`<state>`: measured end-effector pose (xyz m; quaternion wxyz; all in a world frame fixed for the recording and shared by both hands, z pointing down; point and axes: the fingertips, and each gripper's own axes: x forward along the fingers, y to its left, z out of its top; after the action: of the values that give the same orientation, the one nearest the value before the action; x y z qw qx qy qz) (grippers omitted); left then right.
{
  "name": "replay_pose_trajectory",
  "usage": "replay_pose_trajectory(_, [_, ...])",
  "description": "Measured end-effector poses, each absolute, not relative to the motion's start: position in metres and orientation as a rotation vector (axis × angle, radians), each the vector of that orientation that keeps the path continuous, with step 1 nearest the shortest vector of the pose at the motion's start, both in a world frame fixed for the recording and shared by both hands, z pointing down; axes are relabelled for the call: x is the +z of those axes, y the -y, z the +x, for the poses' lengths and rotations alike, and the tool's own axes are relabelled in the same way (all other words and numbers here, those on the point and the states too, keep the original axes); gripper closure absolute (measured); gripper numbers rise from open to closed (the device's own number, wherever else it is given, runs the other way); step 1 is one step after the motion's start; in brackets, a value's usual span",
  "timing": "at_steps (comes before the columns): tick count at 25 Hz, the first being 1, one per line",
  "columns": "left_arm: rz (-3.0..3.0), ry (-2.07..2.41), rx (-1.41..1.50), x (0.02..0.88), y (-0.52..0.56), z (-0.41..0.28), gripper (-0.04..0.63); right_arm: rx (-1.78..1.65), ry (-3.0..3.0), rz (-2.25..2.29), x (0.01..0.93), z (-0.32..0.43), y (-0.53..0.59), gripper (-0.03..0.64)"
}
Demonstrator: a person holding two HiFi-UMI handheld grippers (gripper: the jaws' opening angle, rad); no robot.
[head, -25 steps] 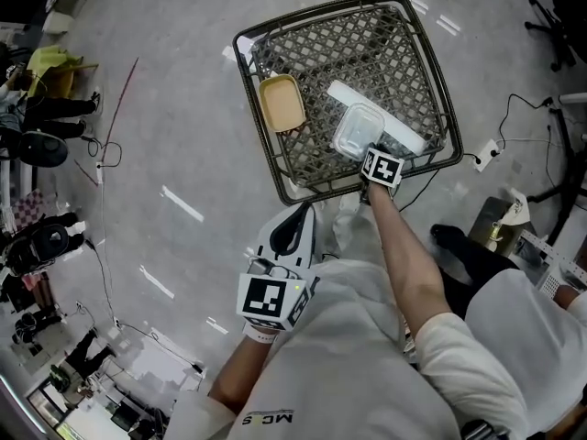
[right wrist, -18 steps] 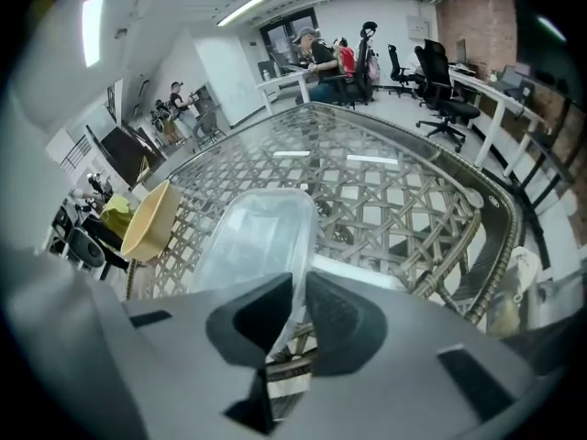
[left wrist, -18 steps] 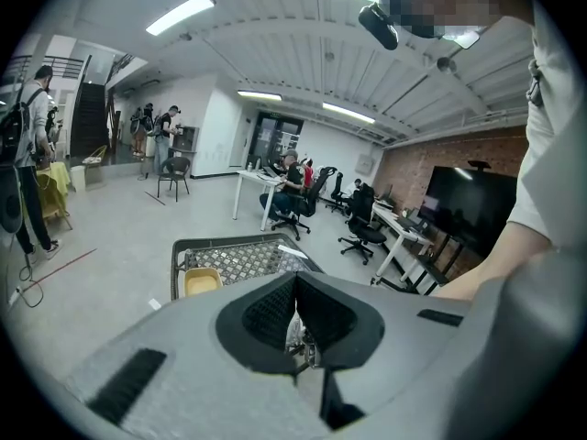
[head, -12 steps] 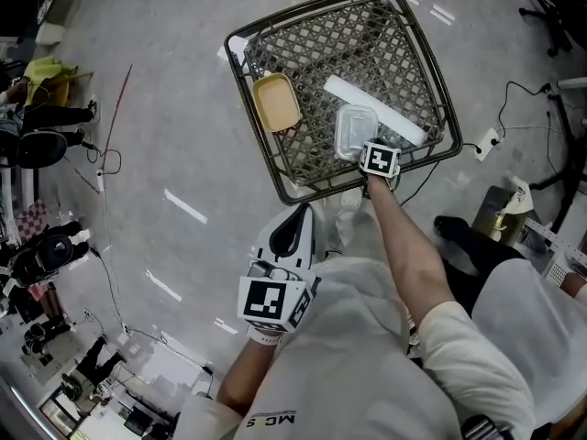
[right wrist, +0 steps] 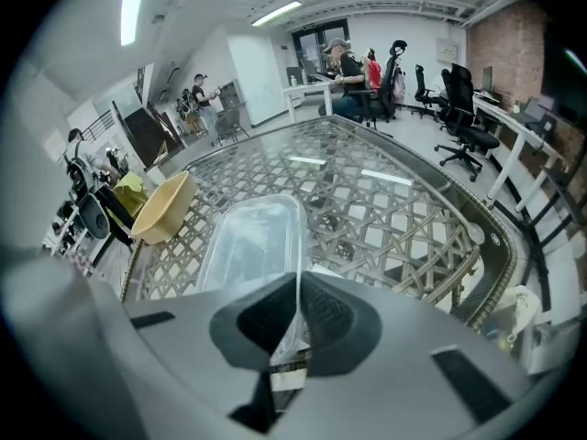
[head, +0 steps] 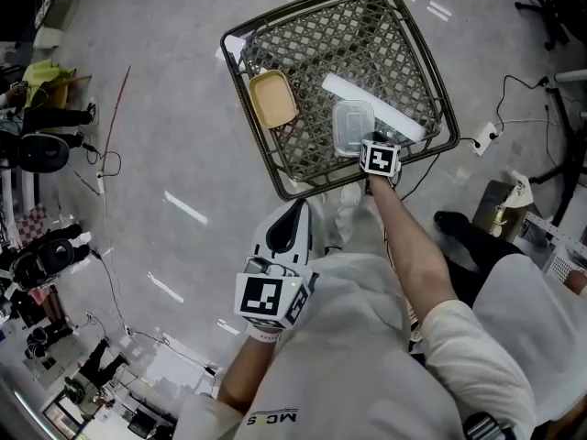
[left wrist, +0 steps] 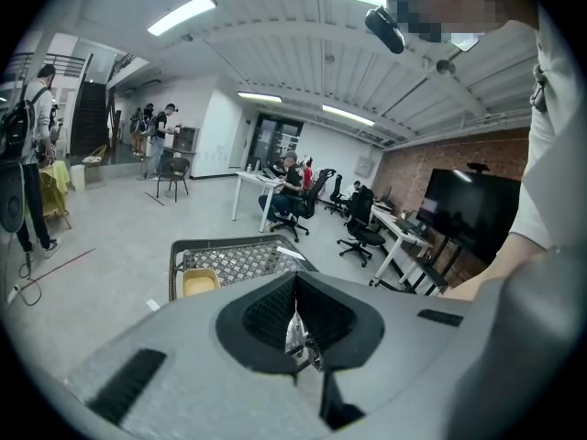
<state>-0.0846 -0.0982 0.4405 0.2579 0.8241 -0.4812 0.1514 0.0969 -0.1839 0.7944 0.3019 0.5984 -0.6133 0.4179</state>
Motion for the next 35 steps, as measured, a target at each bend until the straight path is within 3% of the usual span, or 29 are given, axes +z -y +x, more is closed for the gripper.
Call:
replay_pose_trajectory(10, [2.271, 1.306, 0.358, 0.431, 0.089, -0.073, 0.569, 0.97, 1.834, 1.611, 0.734, 0.11, 0.188, 0.588])
replay_pose_trajectory(35, [2.381, 1.374, 0.157, 0.384, 0.089, -0.06, 0.569, 0.553, 2.338, 1.758, 0.454, 0.119, 0.151, 0.588])
